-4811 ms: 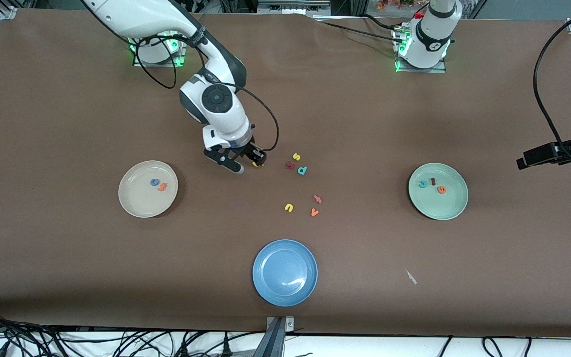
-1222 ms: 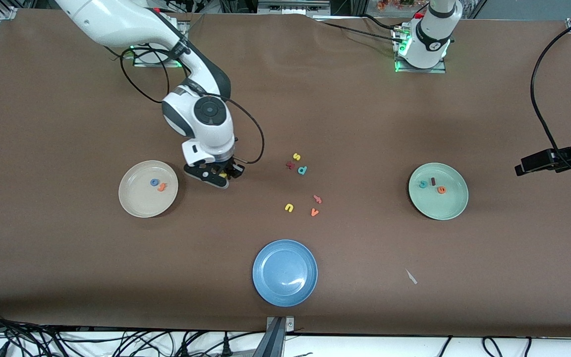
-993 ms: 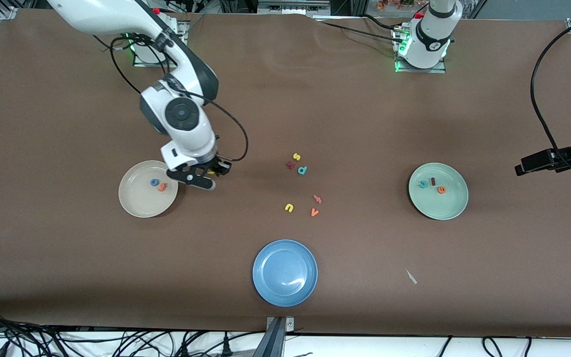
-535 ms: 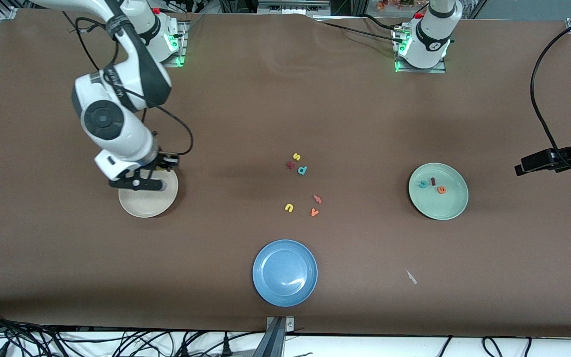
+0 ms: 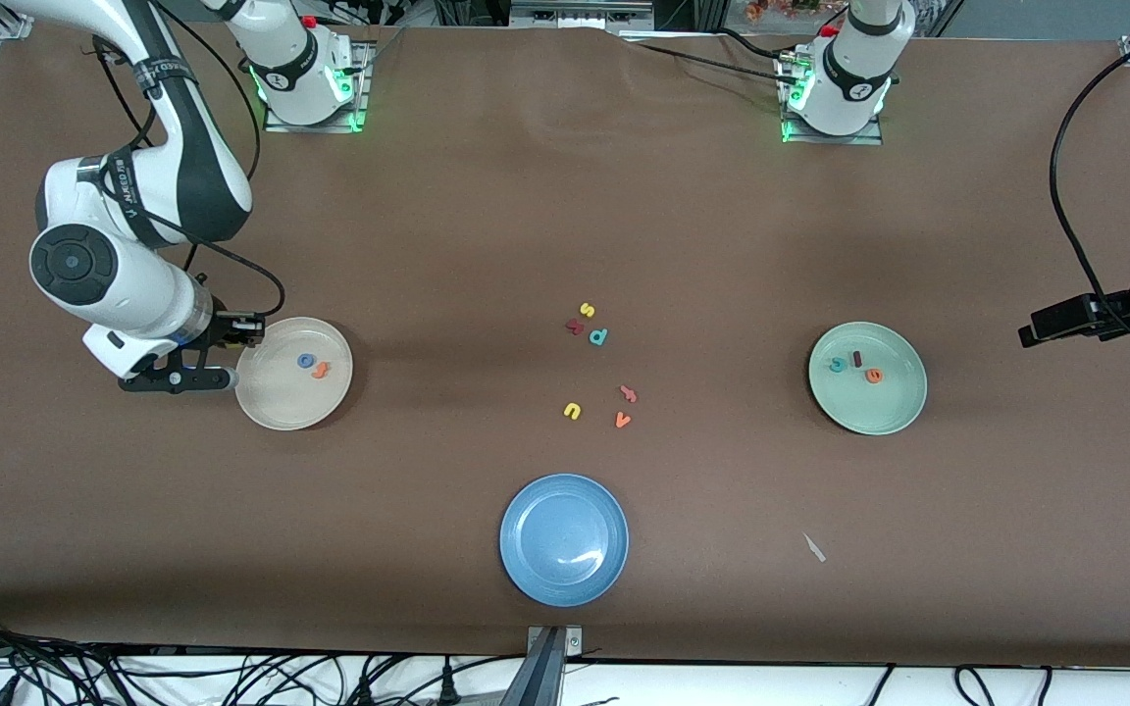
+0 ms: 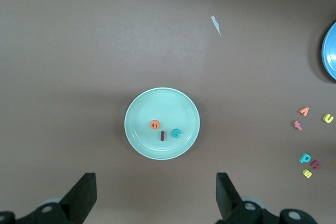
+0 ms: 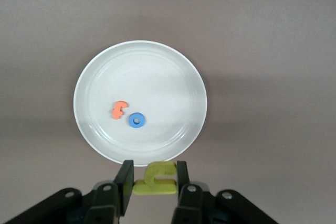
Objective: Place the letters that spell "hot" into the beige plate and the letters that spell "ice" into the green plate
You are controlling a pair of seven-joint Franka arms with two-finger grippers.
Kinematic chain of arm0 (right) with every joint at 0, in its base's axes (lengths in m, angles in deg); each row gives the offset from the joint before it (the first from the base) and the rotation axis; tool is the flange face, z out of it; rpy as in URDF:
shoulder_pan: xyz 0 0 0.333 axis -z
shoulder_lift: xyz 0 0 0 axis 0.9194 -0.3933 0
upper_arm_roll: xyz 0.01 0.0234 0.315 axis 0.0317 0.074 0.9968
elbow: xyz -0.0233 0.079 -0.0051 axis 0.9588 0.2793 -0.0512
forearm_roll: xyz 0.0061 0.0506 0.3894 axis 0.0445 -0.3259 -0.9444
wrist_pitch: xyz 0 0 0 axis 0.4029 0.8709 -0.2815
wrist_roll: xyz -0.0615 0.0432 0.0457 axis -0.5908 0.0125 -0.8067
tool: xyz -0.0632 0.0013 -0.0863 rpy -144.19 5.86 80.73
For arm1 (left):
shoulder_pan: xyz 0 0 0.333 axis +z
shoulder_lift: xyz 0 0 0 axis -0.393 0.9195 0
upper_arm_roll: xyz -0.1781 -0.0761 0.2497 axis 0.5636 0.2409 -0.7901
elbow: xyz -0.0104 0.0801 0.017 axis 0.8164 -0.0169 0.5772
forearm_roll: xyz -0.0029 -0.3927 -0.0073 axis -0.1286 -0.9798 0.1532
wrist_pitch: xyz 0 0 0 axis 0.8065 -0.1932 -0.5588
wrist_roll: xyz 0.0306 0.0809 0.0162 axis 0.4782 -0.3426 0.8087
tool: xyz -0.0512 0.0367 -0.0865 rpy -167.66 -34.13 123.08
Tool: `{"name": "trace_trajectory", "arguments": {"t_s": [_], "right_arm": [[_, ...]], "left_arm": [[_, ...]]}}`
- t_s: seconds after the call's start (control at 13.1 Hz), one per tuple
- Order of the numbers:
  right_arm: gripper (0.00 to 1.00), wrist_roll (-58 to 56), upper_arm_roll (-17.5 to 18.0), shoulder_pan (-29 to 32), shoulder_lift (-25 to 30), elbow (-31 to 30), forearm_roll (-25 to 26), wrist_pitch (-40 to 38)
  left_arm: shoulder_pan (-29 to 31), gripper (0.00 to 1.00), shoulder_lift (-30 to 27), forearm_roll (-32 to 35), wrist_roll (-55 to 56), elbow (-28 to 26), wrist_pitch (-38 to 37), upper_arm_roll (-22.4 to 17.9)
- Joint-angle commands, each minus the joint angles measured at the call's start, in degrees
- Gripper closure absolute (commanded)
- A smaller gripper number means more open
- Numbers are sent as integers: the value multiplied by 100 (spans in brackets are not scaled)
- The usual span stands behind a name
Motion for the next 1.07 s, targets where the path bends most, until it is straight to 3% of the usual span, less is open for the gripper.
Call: {"name": "trace_trajectory", "arguments": {"t_s": [0.0, 0.23, 0.99], "right_arm": [[24, -86, -19, -8, 194, -165, -147, 16], [2, -95, -37, 1, 203, -156, -243, -11], [0, -359, -178, 10, 281, 142, -471, -46]], "left_arm": [[-19, 0, -137, 119, -124, -151, 73, -2], [-19, 0, -137, 119, -124, -151, 73, -2], [-19, 0, -137, 119, -124, -151, 73, -2]]}}
